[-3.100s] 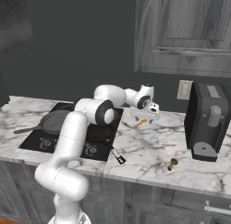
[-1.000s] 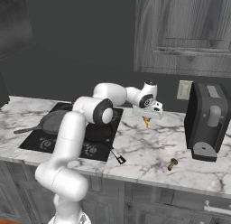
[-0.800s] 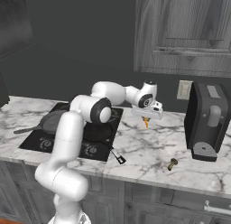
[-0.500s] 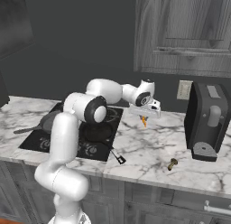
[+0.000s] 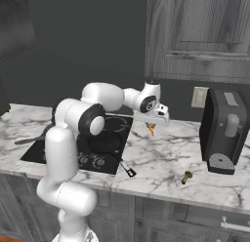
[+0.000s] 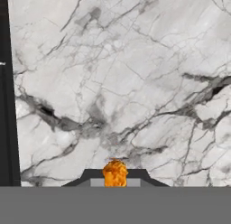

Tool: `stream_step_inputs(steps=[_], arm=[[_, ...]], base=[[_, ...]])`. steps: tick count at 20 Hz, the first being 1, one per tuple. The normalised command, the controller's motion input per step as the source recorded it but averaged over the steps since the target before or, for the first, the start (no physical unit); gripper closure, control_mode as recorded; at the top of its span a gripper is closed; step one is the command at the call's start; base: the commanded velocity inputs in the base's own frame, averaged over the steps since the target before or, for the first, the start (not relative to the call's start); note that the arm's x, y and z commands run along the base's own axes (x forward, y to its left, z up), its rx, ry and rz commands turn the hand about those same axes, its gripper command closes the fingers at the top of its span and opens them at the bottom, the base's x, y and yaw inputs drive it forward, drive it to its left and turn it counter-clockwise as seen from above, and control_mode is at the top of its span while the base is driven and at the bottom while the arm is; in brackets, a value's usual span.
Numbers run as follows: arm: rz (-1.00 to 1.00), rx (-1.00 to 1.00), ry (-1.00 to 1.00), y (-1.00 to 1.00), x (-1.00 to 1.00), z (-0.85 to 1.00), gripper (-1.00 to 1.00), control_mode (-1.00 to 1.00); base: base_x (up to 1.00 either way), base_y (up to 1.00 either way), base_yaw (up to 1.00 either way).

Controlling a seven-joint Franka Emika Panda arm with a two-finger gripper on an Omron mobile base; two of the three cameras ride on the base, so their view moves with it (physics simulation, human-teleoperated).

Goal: Place both pans onto different burners. Then place the mushroom and the shrimp on different pans.

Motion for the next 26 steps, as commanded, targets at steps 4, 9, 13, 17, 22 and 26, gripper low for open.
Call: stream_step_inputs(steps=[4, 9, 13, 17, 22, 26], arm=[[0.0, -0.06, -0.03, 0.23, -0.48, 0.08, 1.0, -1.0], [0.01, -0.01, -0.02, 0.11, -0.57, 0.24, 1.0, -1.0], [0.0, 0.0, 0.0, 0.09, -0.43, 0.41, 1.0, -1.0], [0.0, 0.0, 0.0, 0.19, -0.44, 0.4, 1.0, -1.0], [0.0, 0.0, 0.0, 0.38, -0.49, 0.27, 1.0, -1.0], [-0.01, 0.0, 0.0, 0.74, -0.5, 0.09, 1.0, -1.0]], base=[[0.0, 0.0, 0.0], [0.0, 0.0, 0.0], [0.0, 0.0, 0.0], [0.0, 0.0, 0.0], [0.0, 0.0, 0.0], [0.0, 0.0, 0.0]])
